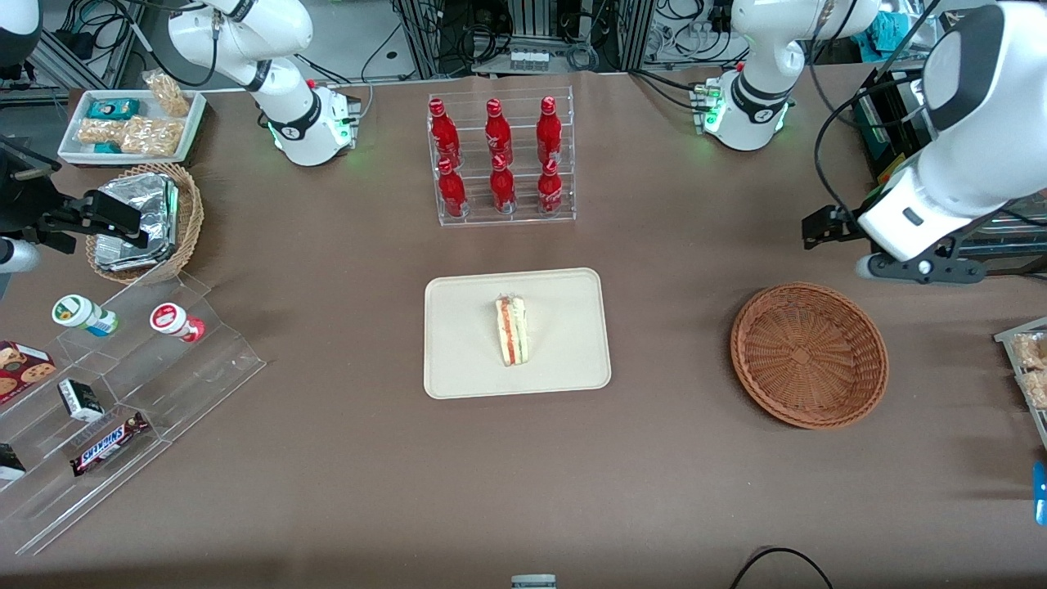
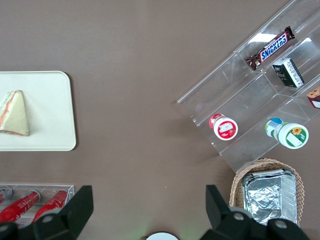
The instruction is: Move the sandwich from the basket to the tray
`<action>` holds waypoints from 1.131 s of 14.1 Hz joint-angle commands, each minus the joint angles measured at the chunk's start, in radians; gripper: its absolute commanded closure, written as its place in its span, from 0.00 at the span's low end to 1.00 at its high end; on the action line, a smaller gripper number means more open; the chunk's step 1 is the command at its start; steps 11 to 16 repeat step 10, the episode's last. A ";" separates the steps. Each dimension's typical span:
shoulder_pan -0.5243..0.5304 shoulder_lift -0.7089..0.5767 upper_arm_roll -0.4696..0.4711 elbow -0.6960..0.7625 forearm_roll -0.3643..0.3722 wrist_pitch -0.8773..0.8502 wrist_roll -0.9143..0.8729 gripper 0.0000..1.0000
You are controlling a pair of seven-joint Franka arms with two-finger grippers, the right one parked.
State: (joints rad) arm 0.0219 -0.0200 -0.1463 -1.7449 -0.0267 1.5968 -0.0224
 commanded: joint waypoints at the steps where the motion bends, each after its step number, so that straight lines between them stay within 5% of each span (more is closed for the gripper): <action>1: 0.067 -0.031 -0.041 0.024 0.005 -0.017 0.050 0.00; 6: 0.016 -0.044 0.073 0.067 0.004 -0.009 0.061 0.00; 16: -0.002 -0.049 0.083 0.073 0.008 -0.009 0.046 0.00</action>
